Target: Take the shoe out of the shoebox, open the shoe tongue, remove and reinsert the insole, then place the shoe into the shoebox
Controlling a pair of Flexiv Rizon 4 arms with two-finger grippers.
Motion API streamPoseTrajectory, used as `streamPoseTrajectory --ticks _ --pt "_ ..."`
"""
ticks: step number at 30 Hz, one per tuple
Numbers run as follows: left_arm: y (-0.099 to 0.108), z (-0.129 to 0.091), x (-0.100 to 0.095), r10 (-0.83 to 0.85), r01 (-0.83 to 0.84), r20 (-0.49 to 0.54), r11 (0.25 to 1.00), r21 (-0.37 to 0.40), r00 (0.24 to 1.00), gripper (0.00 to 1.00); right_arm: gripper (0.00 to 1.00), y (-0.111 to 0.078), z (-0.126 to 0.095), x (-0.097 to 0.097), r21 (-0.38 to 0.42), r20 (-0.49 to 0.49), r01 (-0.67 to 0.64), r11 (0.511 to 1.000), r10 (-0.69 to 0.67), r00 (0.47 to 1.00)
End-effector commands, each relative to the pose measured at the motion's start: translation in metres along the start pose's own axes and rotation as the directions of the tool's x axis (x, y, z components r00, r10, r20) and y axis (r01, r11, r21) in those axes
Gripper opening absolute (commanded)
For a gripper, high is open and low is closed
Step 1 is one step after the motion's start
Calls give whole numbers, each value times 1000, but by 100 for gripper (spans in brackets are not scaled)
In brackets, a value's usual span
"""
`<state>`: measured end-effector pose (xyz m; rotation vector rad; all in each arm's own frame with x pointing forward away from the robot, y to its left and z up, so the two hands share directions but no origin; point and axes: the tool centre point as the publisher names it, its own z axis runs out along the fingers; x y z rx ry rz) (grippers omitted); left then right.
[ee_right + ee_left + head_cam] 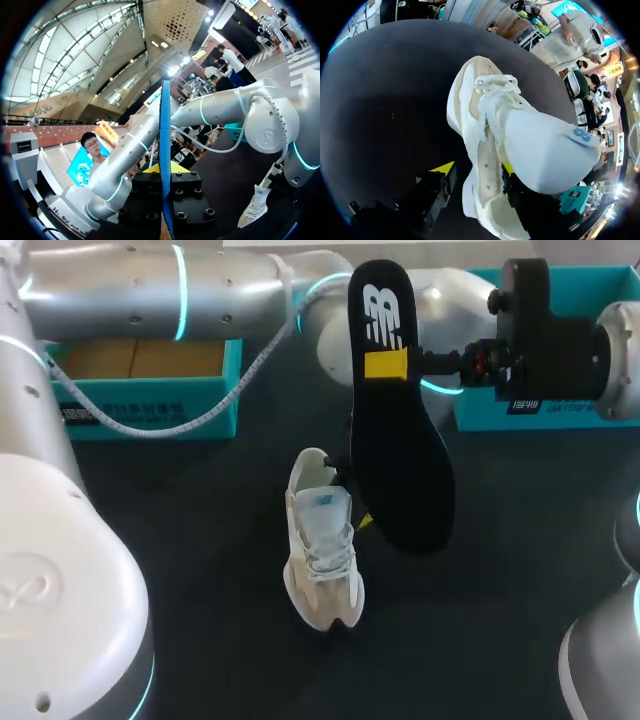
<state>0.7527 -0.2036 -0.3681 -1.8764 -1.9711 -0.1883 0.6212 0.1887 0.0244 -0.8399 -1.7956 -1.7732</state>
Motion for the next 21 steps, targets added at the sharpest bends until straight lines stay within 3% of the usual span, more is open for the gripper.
streamPoseTrajectory --ticks 1,8,13,21 --pt "-4 -21 26 0 7 100 998 -69 995 100 0 1 4 -1 0 1 -1 1000 1 1000" --pt "21 -52 20 -19 40 158 990 -134 987 100 0 1 4 -1 0 1 -1 1000 1 1000" --pt "41 -69 20 -13 45 228 990 -136 974 100 0 1 4 -1 0 1 -1 1000 1 1000" --pt "57 -93 35 61 -8 399 991 -132 915 100 0 1 1 -3 -26 7 -33 999 33 999"
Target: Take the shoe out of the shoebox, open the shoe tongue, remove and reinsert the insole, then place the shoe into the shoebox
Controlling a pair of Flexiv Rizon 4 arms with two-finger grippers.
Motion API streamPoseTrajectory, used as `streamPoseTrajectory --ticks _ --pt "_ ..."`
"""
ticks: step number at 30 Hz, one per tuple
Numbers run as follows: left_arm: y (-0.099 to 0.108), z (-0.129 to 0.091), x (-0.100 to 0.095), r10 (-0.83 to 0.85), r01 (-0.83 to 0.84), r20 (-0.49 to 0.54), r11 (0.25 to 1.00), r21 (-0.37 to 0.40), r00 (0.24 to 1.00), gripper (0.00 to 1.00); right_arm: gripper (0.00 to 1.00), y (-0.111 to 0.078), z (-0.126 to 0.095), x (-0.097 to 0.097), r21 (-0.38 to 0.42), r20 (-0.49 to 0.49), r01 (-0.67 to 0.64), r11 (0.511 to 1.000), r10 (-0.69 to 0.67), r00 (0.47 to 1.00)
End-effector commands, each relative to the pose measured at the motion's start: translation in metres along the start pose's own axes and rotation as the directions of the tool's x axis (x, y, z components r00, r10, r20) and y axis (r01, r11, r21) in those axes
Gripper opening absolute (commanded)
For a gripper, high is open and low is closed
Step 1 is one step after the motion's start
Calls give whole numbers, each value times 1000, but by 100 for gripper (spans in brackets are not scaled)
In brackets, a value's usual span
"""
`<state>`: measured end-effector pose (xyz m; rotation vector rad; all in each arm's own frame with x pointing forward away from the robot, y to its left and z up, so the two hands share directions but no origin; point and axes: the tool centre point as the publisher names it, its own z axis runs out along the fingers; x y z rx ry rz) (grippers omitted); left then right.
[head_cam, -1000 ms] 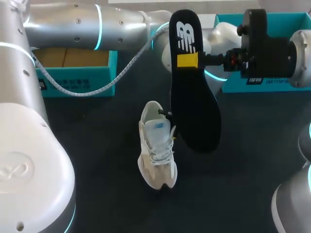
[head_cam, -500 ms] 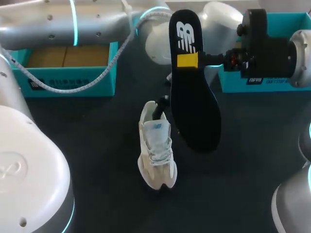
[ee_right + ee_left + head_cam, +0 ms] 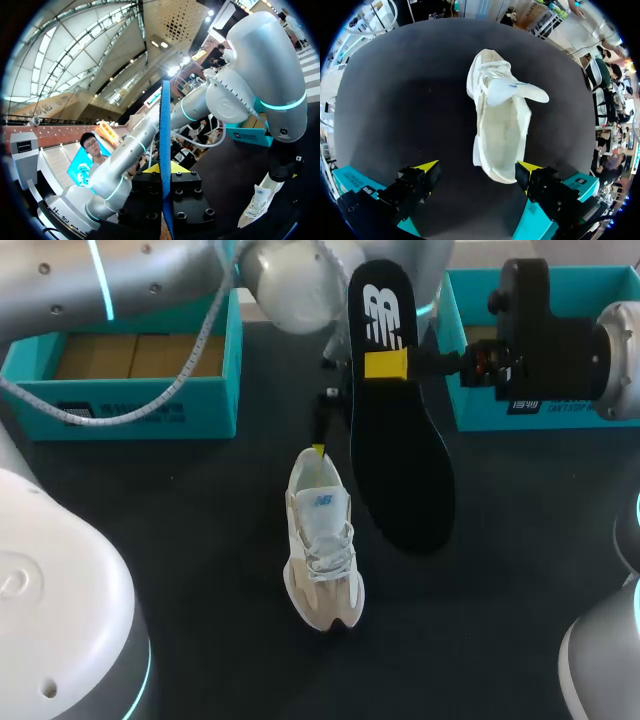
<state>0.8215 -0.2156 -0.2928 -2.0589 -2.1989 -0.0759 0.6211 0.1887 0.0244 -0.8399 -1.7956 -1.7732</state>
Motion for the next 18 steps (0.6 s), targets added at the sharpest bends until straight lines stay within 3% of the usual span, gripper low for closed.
streamPoseTrajectory --ticks 1,8,18 --pt "8 -14 18 82 -84 190 996 4 978 100 0 4 -7 -8 -93 17 -102 990 104 994" --pt "17 -26 28 188 -200 365 980 -7 912 100 0 19 -30 -31 -77 65 -146 986 151 986" --pt "17 -73 53 181 -150 530 984 -101 829 100 0 48 -55 -90 -90 92 -248 965 256 962"
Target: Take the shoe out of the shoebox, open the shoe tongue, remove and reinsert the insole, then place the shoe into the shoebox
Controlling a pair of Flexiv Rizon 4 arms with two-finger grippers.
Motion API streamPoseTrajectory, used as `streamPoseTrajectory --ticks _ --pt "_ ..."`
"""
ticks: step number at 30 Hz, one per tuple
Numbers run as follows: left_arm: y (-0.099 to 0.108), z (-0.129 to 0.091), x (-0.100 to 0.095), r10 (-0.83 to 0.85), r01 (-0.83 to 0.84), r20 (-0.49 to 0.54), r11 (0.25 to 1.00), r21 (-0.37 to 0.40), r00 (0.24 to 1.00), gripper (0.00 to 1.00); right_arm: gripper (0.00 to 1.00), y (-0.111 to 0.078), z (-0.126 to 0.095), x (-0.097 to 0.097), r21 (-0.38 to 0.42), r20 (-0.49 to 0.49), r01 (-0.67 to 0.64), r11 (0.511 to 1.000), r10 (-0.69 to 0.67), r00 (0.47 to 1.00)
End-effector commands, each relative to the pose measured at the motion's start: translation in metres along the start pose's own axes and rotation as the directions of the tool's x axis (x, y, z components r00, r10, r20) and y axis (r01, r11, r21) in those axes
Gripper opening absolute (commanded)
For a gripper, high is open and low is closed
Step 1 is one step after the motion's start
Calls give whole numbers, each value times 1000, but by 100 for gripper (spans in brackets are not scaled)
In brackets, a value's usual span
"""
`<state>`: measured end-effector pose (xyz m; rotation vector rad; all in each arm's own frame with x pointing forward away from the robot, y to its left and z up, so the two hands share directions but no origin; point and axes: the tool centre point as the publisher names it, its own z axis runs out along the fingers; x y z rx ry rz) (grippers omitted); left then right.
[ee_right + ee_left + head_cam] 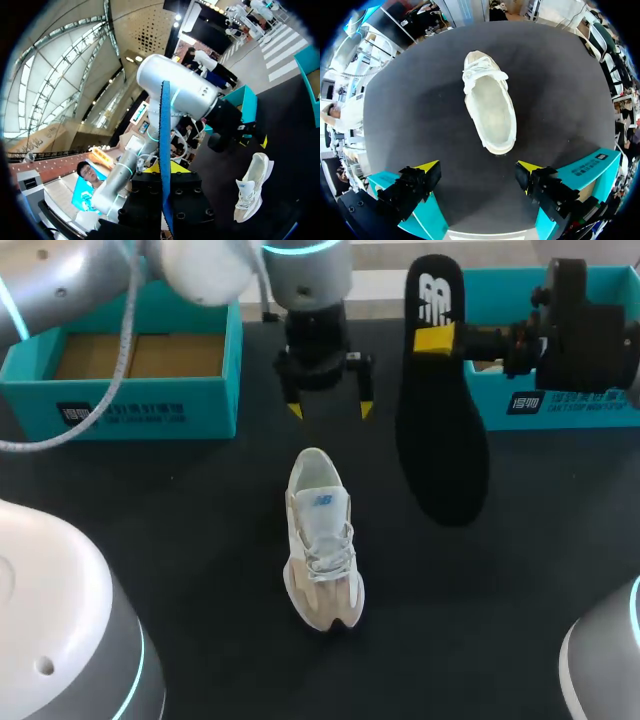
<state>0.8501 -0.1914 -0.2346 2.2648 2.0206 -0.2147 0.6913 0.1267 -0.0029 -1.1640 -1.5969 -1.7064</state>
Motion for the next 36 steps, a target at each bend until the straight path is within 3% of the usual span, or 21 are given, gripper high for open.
streamPoseTrajectory --ticks 1,11,14,16,18,19,36 --pt "-13 -27 15 4 15 288 998 -63 958 100 0 23 3 -17 30 5 -28 999 27 1000" --pt "-20 -72 18 38 31 451 989 -144 892 100 0 45 5 -62 75 43 -144 987 141 989" --pt "-25 -83 19 69 13 498 987 -160 864 100 0 50 6 -73 35 57 -172 984 170 984" --pt "-28 -89 21 104 -20 530 986 -163 842 100 0 57 3 -82 -87 116 -188 978 197 973" --pt "-31 -96 21 169 -98 529 982 -159 832 100 0 57 3 -82 -87 116 -188 978 197 973" --pt "-32 -98 20 189 -128 482 979 -157 856 100 0 57 3 -82 -87 116 -188 978 197 973" --pt "-33 -93 22 181 -107 506 979 -171 843 100 0 58 5 -85 -102 104 -214 971 224 969"
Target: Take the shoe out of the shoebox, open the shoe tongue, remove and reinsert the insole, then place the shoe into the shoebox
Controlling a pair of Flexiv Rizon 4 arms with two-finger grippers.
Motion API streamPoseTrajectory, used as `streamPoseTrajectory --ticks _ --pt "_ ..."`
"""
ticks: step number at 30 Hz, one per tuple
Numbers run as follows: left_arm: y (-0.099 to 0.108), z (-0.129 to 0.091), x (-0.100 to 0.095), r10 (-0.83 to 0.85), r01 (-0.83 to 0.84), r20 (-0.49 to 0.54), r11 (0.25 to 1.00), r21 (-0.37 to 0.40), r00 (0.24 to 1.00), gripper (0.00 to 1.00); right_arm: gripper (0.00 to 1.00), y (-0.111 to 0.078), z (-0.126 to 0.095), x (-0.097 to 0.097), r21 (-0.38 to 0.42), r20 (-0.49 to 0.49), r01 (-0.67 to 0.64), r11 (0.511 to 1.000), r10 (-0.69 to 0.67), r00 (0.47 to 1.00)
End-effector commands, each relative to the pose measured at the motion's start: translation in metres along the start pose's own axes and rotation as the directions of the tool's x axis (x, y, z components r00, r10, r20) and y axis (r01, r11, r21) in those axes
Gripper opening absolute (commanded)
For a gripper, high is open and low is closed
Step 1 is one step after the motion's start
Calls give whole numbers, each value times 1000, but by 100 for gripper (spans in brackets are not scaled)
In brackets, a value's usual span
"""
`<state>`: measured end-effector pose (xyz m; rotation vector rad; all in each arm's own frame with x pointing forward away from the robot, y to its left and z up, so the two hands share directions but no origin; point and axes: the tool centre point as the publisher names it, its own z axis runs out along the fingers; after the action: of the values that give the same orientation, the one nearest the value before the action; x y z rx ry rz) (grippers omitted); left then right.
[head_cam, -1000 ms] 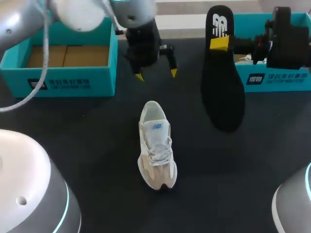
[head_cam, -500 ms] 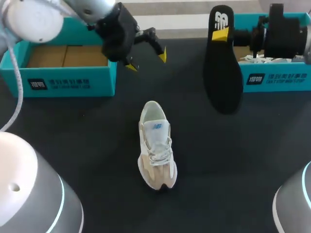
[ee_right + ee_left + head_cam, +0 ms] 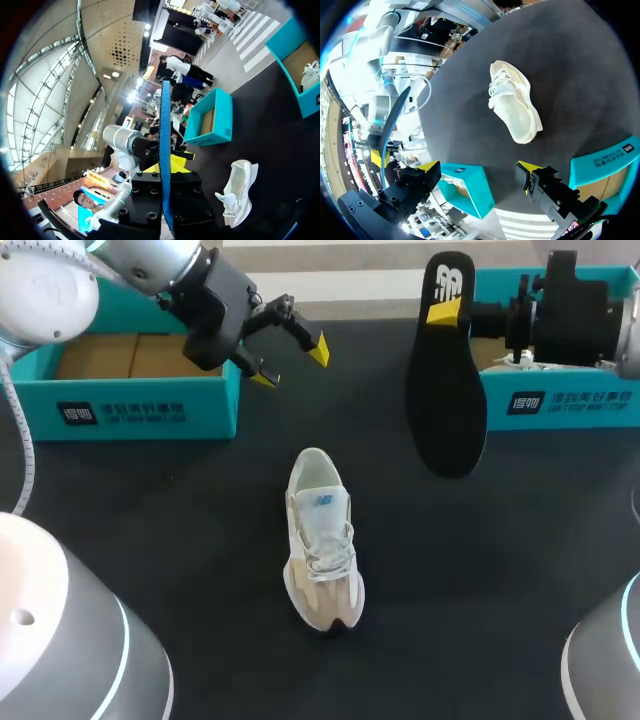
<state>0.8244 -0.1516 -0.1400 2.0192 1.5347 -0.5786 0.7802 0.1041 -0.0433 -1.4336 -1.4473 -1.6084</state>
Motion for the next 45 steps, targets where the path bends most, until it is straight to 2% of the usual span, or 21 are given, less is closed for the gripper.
streamPoseTrajectory --ticks 1,2,6,10,15,19,27,28,31,35,45 --pt "-5 6 7 -29 30 83 999 -17 996 100 0 3 6 -5 -11 0 -45 999 45 999" --pt "-7 5 8 -77 81 147 997 -20 986 100 0 5 9 -6 -11 0 -48 999 48 999" --pt "-13 -1 13 -98 117 282 992 -53 954 100 0 13 18 -12 -5 -12 -88 996 88 996" --pt "-16 -9 16 -114 146 351 987 -68 929 100 0 20 31 -21 7 -22 -141 990 141 990" --pt "-20 -16 16 -110 180 433 976 -125 894 100 0 23 56 -33 23 -10 -217 976 218 976" --pt "-21 -14 14 -130 220 480 966 -138 868 100 0 22 76 -39 44 -23 -266 963 267 963" --pt "-19 -14 6 -127 266 572 950 -165 810 99 0 17 105 -47 30 -50 -357 933 358 932" --pt "-18 -14 5 -122 268 584 948 -172 803 93 0 18 108 -47 22 -55 -365 931 366 929" --pt "-15 -14 1 -111 283 625 942 -182 773 84 0 18 117 -48 4 -66 -385 923 384 921" --pt "-10 -12 -5 -115 294 672 943 -158 731 64 0 18 129 -49 6 -71 -398 917 398 915" --pt "-12 -9 -18 -94 269 726 954 -129 682 64 0 17 150 -47 54 -60 -404 913 406 912"
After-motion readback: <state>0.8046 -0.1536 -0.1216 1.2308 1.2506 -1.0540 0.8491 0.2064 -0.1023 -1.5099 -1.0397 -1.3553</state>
